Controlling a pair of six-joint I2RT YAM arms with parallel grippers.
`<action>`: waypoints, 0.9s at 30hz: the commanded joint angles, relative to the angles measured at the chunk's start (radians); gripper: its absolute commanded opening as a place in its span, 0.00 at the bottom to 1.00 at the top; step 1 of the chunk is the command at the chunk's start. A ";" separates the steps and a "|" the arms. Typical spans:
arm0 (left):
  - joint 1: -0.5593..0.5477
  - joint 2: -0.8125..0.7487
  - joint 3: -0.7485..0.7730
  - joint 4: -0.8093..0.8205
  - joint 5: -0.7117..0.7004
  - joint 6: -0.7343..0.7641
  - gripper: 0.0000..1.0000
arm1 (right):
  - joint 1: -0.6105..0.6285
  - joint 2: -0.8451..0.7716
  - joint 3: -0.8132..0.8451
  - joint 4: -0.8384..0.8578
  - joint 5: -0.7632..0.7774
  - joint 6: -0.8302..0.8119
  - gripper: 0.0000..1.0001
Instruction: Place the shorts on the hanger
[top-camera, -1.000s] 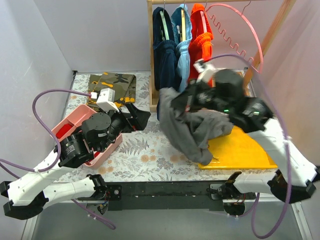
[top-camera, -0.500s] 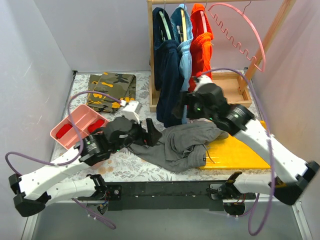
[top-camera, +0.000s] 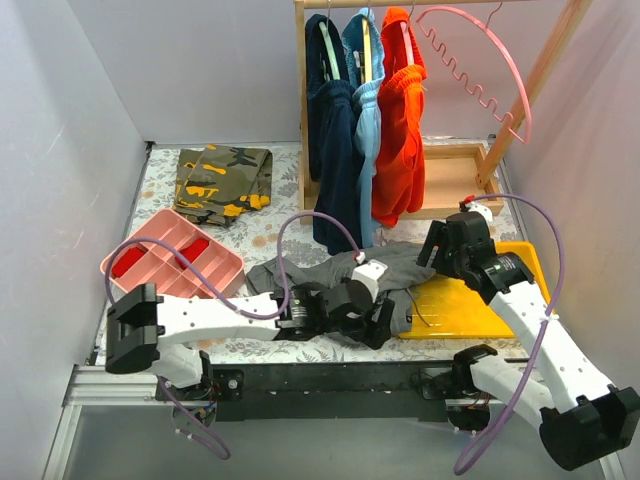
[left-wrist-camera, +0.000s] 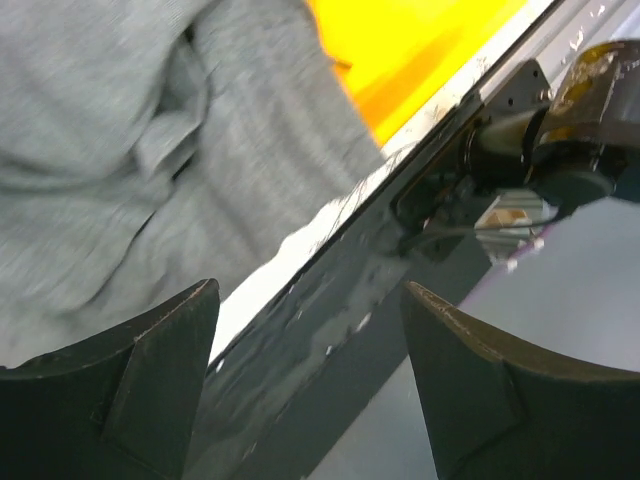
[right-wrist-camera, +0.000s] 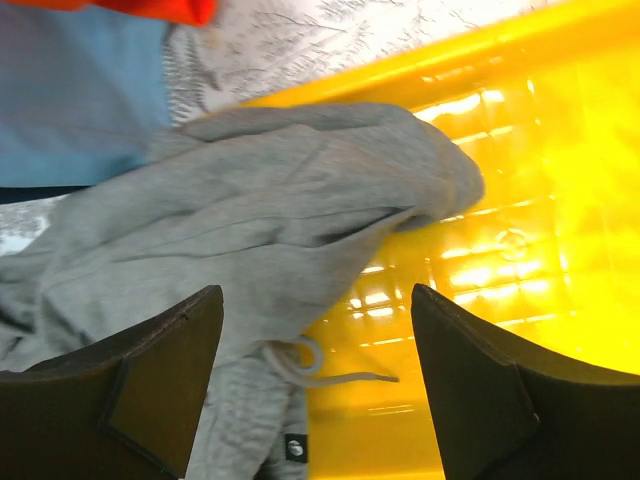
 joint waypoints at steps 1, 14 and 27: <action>-0.034 0.065 0.095 0.068 -0.109 0.016 0.72 | -0.094 -0.017 -0.065 0.071 -0.052 -0.038 0.83; -0.049 0.295 0.245 0.110 -0.231 0.062 0.73 | -0.217 -0.035 -0.182 0.206 -0.136 -0.044 0.85; -0.023 0.248 0.181 0.061 -0.383 0.064 0.06 | -0.221 -0.013 -0.308 0.404 -0.167 -0.140 0.93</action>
